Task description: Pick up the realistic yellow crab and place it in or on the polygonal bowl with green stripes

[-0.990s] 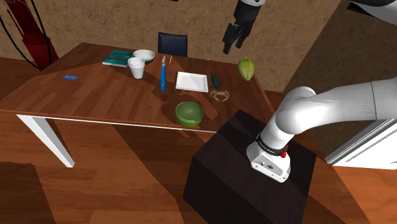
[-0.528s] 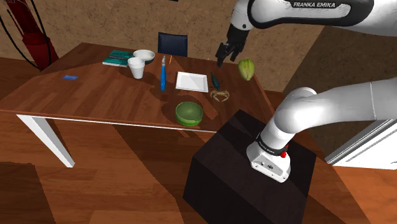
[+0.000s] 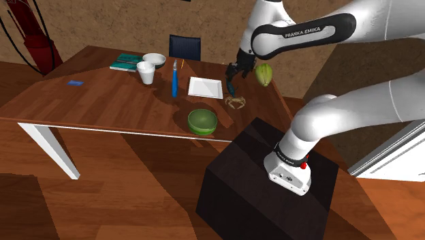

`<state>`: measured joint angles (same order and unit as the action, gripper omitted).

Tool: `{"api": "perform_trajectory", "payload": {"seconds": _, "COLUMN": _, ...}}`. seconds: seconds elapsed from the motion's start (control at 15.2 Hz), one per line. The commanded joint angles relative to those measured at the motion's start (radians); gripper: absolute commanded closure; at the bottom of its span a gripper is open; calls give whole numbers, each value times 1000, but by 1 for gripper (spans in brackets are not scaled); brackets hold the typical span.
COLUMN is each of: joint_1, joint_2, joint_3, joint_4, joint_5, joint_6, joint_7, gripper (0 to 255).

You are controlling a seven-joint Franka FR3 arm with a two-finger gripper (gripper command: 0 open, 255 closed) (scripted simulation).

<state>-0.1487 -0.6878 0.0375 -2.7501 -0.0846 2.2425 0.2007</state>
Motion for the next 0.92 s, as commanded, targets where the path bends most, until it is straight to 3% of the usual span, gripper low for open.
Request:
{"api": "perform_trajectory", "payload": {"seconds": 0.0, "joint_1": -28, "joint_2": 59, "joint_3": -2, "joint_4": -26, "joint_5": -18, "joint_6": 101, "joint_7": 23, "gripper": 0}}
{"api": "perform_trajectory", "payload": {"seconds": 0.53, "joint_1": -180, "joint_2": 364, "joint_3": 13, "joint_4": -61, "joint_5": -138, "joint_6": 490, "joint_7": 151, "gripper": 0}}
{"api": "perform_trajectory", "payload": {"seconds": 0.73, "joint_1": -273, "joint_2": 502, "joint_3": 42, "joint_4": -40, "joint_5": -243, "joint_6": 624, "joint_7": 249, "gripper": 0}}
{"api": "perform_trajectory", "payload": {"seconds": 0.86, "joint_1": -354, "joint_2": 597, "joint_3": 69, "joint_4": -11, "joint_5": -374, "joint_6": 701, "joint_7": 364, "gripper": 0}}
